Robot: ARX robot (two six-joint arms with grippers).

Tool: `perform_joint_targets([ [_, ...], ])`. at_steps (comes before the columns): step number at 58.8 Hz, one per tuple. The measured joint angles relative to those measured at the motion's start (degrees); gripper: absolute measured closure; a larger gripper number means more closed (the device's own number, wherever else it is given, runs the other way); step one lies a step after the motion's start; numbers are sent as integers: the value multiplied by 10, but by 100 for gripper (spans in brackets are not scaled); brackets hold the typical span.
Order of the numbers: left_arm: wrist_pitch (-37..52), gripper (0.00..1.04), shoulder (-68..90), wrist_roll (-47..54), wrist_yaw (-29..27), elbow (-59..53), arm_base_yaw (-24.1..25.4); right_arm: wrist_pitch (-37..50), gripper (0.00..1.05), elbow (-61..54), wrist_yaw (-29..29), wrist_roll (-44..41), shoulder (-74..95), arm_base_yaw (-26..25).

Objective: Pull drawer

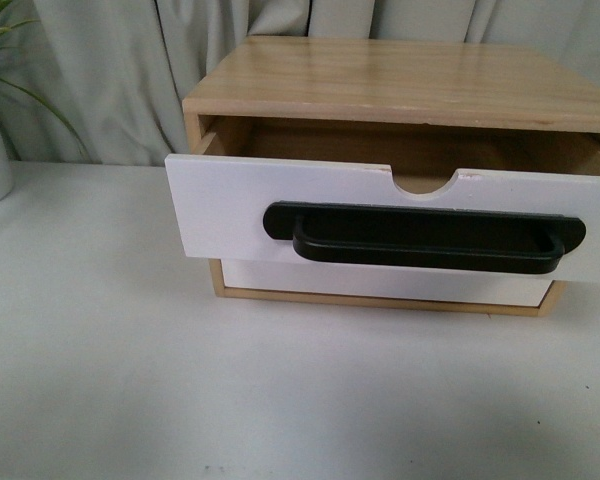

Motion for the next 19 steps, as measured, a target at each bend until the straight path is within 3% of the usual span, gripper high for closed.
perform_joint_targets([
  [19, 0, 6, 0, 0, 0, 0, 0, 0, 9, 0, 0, 0, 0, 0],
])
